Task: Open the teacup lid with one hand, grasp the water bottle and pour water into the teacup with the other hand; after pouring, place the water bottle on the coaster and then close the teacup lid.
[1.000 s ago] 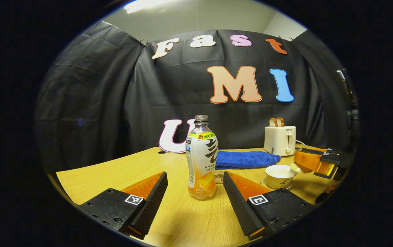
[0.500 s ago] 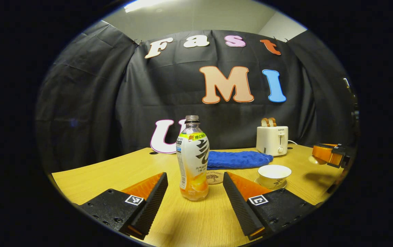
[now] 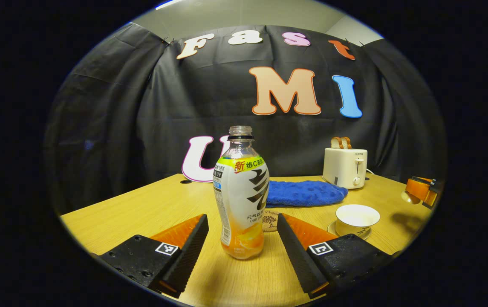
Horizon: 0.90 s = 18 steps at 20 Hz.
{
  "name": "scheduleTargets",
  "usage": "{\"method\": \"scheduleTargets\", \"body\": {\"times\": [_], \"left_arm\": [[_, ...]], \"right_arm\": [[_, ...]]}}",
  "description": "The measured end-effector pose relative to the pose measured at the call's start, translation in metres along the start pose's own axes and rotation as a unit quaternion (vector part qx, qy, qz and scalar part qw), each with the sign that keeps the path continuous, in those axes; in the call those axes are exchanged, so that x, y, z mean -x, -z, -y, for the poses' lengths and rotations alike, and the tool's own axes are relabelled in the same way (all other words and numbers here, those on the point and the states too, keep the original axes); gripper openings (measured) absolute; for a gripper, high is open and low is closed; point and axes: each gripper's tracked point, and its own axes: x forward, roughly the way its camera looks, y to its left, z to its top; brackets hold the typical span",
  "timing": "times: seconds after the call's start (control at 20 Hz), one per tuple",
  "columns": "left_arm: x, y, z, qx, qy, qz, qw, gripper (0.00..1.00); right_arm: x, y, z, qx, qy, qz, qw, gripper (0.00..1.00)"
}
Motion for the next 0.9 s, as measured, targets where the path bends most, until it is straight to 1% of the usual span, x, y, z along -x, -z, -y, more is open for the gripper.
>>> {"method": "scheduleTargets", "body": {"times": [0.1,0.25,0.5,0.7,0.75,0.8,0.85,0.9], "left_arm": [[-0.011,0.007,-0.002,0.005,0.004,-0.022,1.000,0.94],[-0.023,0.009,-0.003,0.011,0.005,-0.035,0.999,0.94],[-0.040,0.013,-0.005,0.003,0.002,-0.054,0.999,0.85],[-0.049,0.018,-0.001,-0.008,0.003,-0.065,0.998,0.83],[-0.049,0.018,-0.002,-0.010,0.002,-0.067,0.998,0.76],[-0.048,0.017,-0.002,-0.011,0.001,-0.067,0.998,0.73],[-0.046,0.018,-0.001,-0.011,0.004,-0.067,0.998,0.65],[-0.046,0.019,0.002,-0.010,0.008,-0.068,0.998,0.64]], "right_arm": [[0.000,0.000,0.000,0.000,-0.001,0.000,1.000,0.31],[0.000,0.000,0.000,0.000,-0.001,0.000,1.000,0.31],[0.000,0.000,-0.001,0.000,-0.003,0.000,1.000,0.31],[0.000,0.000,-0.001,0.000,-0.003,0.000,1.000,0.31],[0.000,-0.001,-0.001,0.000,-0.003,0.000,1.000,0.31],[0.001,-0.001,0.000,0.000,-0.003,0.000,1.000,0.31],[0.001,-0.001,0.000,0.000,-0.003,0.000,1.000,0.31],[0.001,-0.001,0.000,0.000,-0.003,0.000,1.000,0.31]]}}
